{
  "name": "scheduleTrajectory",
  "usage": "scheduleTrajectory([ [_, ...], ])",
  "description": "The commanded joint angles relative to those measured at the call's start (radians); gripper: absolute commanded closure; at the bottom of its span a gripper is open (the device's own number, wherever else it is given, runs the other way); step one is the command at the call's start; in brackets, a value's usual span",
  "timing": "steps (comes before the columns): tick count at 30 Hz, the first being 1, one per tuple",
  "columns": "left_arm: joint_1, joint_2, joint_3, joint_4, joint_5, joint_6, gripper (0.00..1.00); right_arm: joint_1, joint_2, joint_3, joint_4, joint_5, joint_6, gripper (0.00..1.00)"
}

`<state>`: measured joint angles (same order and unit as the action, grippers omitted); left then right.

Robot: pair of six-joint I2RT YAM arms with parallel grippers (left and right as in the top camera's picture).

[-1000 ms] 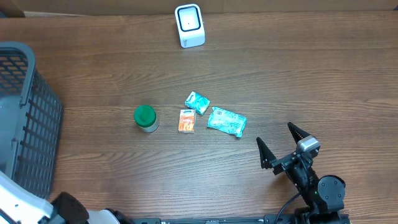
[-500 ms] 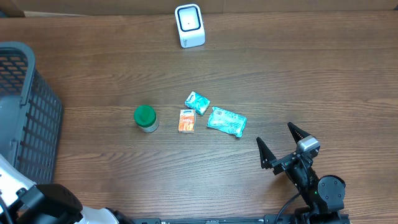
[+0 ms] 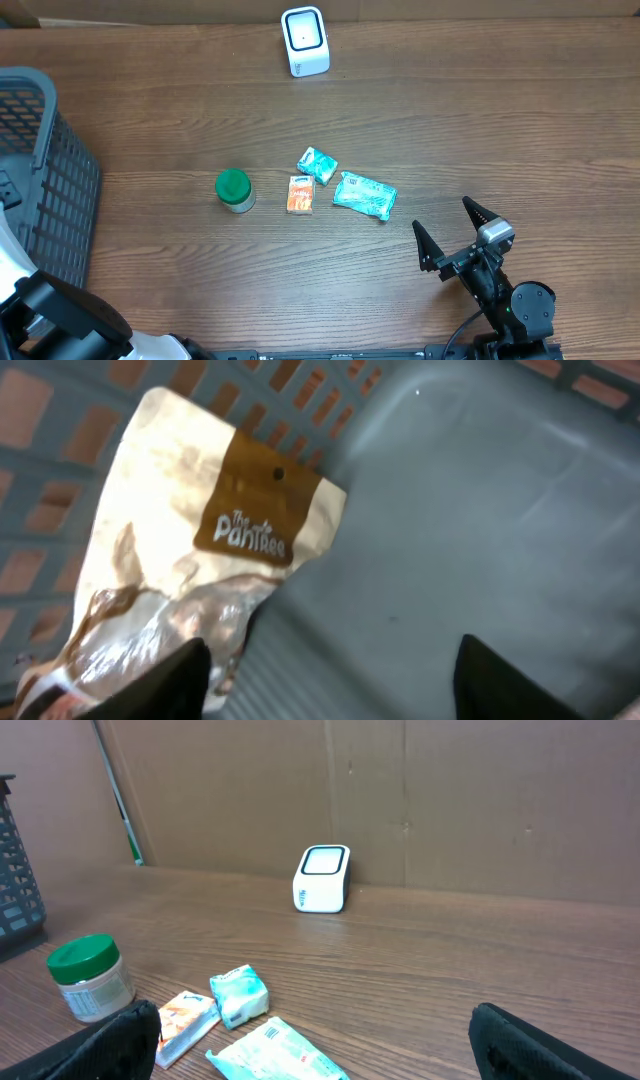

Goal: Scan the item barcode

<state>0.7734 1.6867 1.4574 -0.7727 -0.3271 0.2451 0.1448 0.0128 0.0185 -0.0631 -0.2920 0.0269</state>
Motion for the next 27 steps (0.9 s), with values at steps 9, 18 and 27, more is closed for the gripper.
scheduleTrajectory([
  [9, 0.096, -0.005, -0.118, 0.201, 0.220, 0.224, 0.37, 0.004, -0.010, -0.010, 0.006, -0.005, 0.007, 0.00],
  [18, 0.260, -0.005, -0.118, 0.190, 0.255, 0.279, 0.37, 0.004, -0.010, -0.010, 0.006, -0.005, 0.007, 0.00],
  [27, 0.267, -0.024, -0.117, 0.190, 0.211, 0.348, 0.38, 0.004, -0.010, -0.010, 0.006, -0.005, 0.007, 0.00],
])
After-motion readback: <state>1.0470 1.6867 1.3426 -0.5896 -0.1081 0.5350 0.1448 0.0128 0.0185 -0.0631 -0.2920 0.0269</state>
